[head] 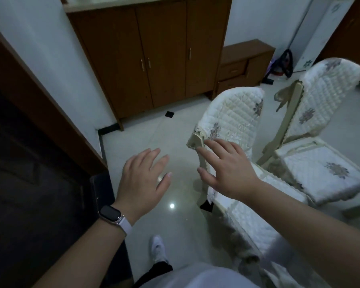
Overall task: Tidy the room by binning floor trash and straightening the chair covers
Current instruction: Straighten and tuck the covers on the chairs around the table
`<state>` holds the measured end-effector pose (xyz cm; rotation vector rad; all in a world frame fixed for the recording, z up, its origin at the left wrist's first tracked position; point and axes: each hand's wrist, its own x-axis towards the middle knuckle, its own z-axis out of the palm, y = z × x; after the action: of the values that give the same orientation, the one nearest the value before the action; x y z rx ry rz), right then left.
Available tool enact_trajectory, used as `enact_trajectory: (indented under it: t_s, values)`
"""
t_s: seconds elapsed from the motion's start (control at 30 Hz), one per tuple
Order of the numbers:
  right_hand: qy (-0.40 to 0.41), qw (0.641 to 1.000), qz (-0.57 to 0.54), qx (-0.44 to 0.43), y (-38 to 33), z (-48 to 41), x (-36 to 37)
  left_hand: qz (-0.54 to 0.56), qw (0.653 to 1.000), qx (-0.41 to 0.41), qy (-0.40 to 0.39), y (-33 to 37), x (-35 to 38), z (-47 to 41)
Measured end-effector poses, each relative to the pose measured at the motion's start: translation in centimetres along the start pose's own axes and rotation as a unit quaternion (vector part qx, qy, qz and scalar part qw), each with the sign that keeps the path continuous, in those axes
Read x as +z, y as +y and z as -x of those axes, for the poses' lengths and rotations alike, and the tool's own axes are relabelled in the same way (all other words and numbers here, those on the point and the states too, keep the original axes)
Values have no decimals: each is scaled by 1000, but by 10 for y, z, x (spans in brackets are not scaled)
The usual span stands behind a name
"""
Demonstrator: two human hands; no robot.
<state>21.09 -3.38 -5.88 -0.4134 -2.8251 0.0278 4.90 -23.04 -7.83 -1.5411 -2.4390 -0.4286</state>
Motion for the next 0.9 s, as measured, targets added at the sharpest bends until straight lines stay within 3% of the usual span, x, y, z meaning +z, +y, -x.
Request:
enact_trajectory:
  t_s: [0.23, 0.5, 0.9]
  values:
    - [10, 999, 27, 38, -29, -107, 18, 8, 999, 50, -7, -111, 5, -72]
    - [16, 999, 9, 38, -42, -181, 49, 5, 998, 69, -11, -174, 5, -130]
    - [18, 999, -13, 33, 23, -318, 116, -25, 998, 51, -31, -247, 50, -253]
